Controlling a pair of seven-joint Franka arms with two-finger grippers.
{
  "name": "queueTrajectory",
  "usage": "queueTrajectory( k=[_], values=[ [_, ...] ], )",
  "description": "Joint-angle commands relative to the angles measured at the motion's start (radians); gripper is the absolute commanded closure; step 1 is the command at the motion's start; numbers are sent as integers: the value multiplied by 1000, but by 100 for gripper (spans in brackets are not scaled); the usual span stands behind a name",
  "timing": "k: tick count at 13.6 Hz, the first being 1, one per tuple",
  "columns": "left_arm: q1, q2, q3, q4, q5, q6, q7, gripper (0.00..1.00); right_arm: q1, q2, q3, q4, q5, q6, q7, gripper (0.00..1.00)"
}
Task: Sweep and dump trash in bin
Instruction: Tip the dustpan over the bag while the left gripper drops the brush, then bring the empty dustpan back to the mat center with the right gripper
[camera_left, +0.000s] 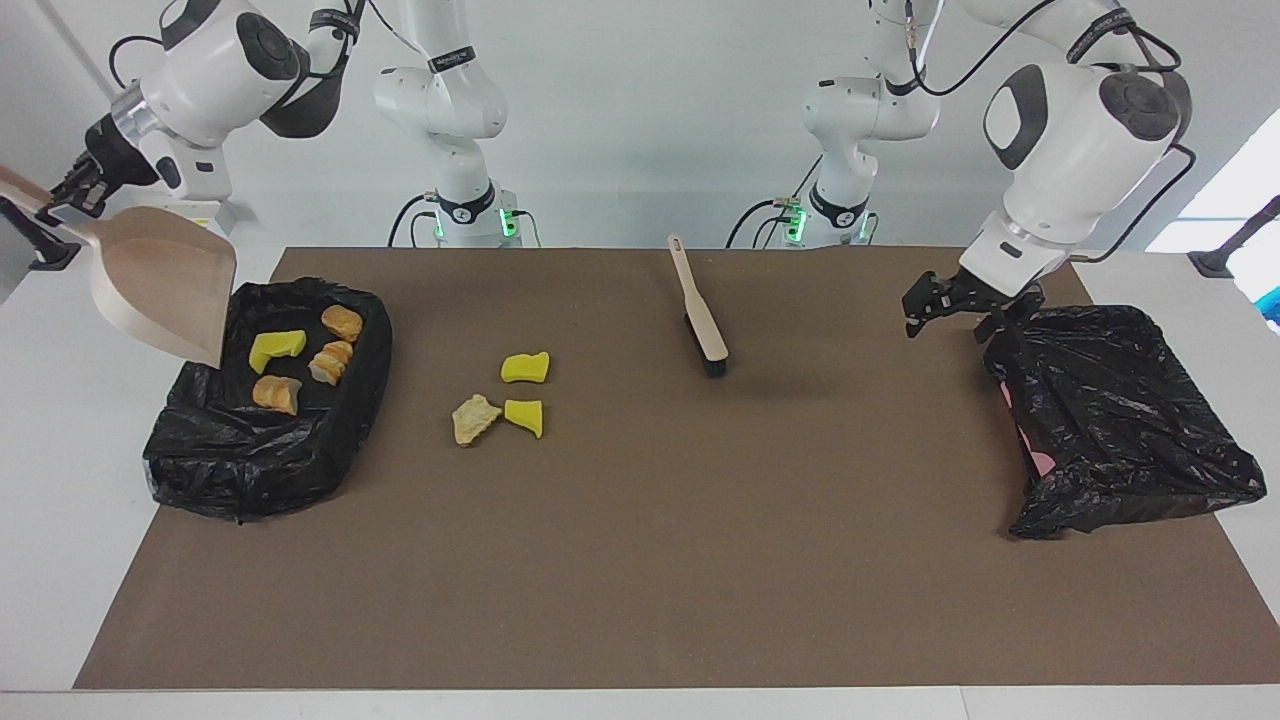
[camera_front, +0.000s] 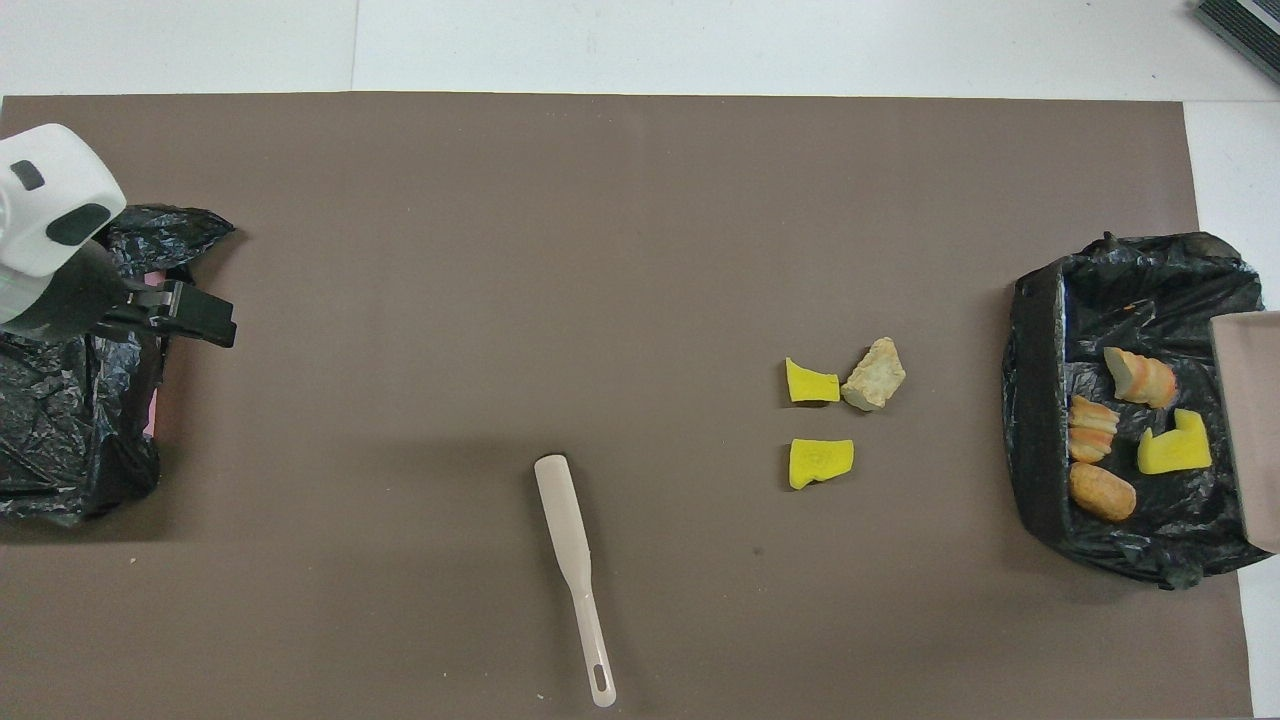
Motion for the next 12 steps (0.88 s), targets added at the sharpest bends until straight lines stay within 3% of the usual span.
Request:
queueTrajectory(
  k=[1,3,7,12],
  values=[
    [30,-33,-9,-35,13,-17,19,0,118,15,10,34,136,-128,216,100],
    [32,-33,-9,-22,16,-19,33,0,183,64,14,108,293,-185,376,100],
    [29,-61,-11,-40,14,-22,31,0,272,246,102,316,456,-312,799,100],
    [19,-89,-11,-66,13,-14,37,0,402,399,113,361,573,-308,1290,100]
  ],
)
